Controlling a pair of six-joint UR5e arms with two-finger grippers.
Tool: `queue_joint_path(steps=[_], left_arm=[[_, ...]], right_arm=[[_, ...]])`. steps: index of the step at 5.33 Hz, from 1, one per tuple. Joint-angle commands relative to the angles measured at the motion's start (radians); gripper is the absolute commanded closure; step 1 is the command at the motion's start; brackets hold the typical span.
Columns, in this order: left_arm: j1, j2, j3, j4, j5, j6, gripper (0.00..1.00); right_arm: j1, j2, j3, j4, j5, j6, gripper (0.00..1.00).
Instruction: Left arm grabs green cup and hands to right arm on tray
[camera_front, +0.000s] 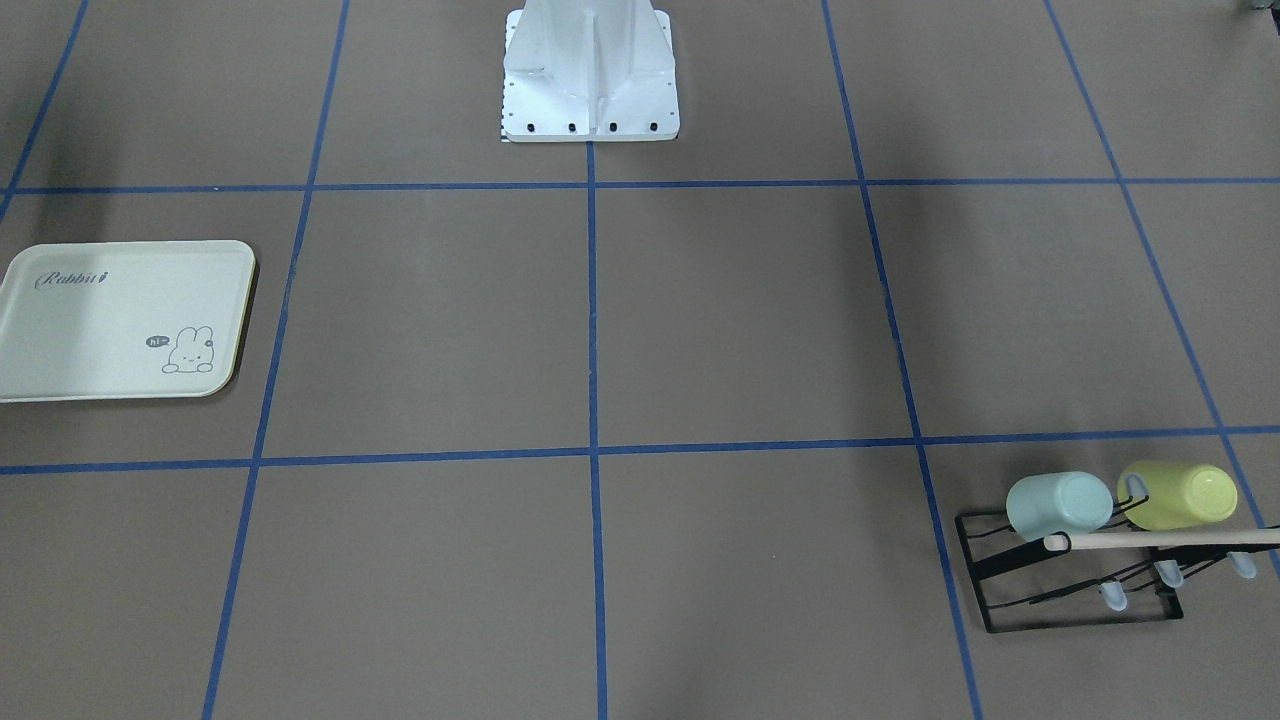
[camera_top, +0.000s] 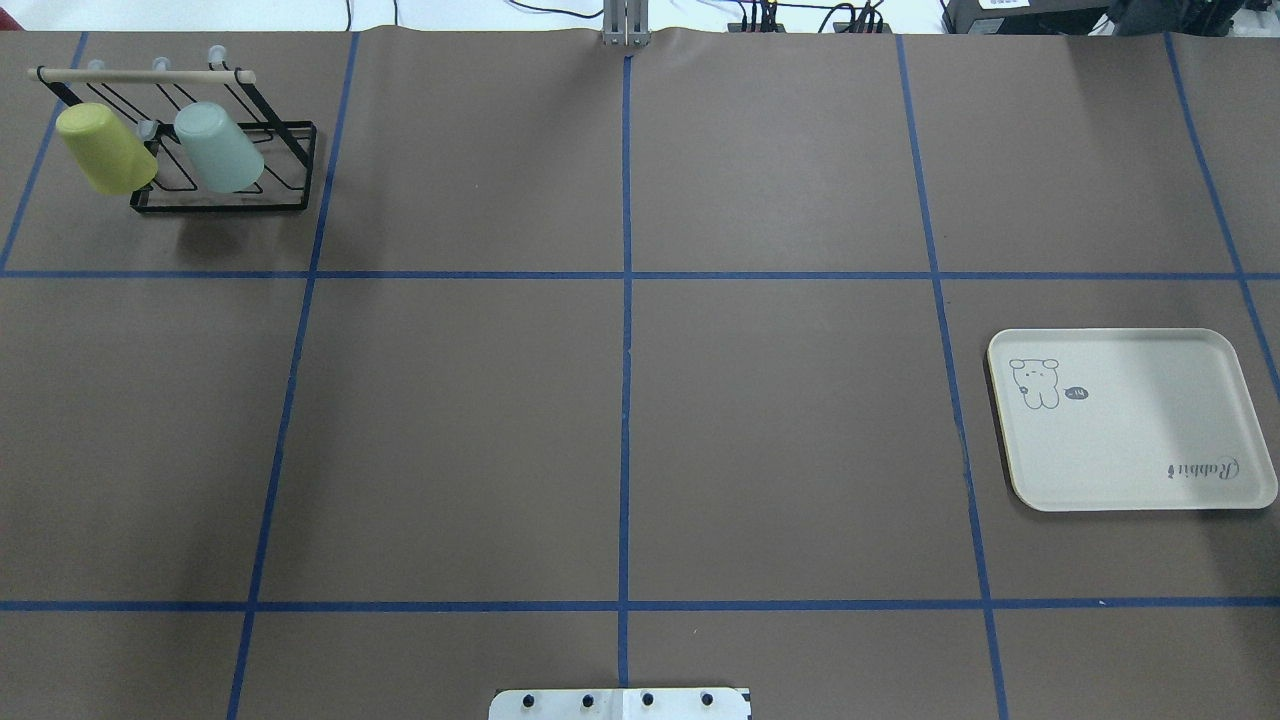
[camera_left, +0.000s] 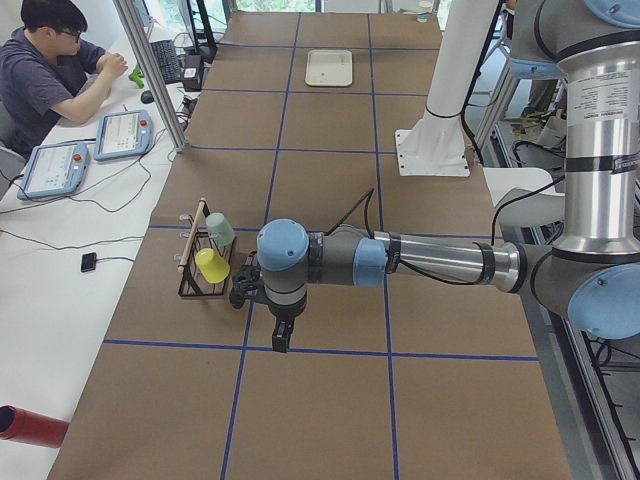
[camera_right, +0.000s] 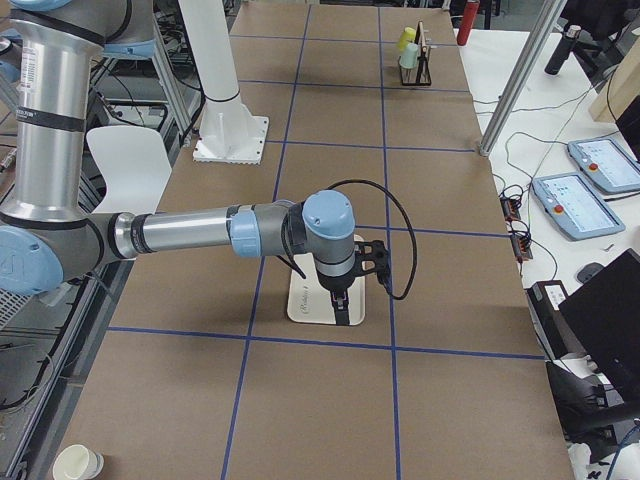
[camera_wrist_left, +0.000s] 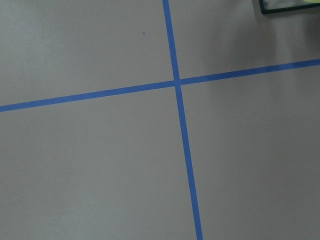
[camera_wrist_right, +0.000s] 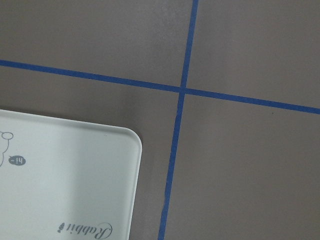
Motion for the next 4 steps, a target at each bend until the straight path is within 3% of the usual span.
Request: queue_joint_path(steps=[1,3,4], left_arm=[[0.0,-0.005,-0.005,-0.01,0.001,0.002,0.0],[0.0,-0.014,-0.013,-0.052,-0.002,-0.006,0.0],[0.0,-0.008,-0.001,-0.157,-0.002,-0.006,0.0]], right_arm=[[-0.003,0.0,-0.001,0.025,0.003,-0.003,0.0],[-0.005,0.009,-0.001,0.05,0.003,0.0,0.0],[-0.009,0.009,-0.003,0.081,-0.002,-0.002,0.0]])
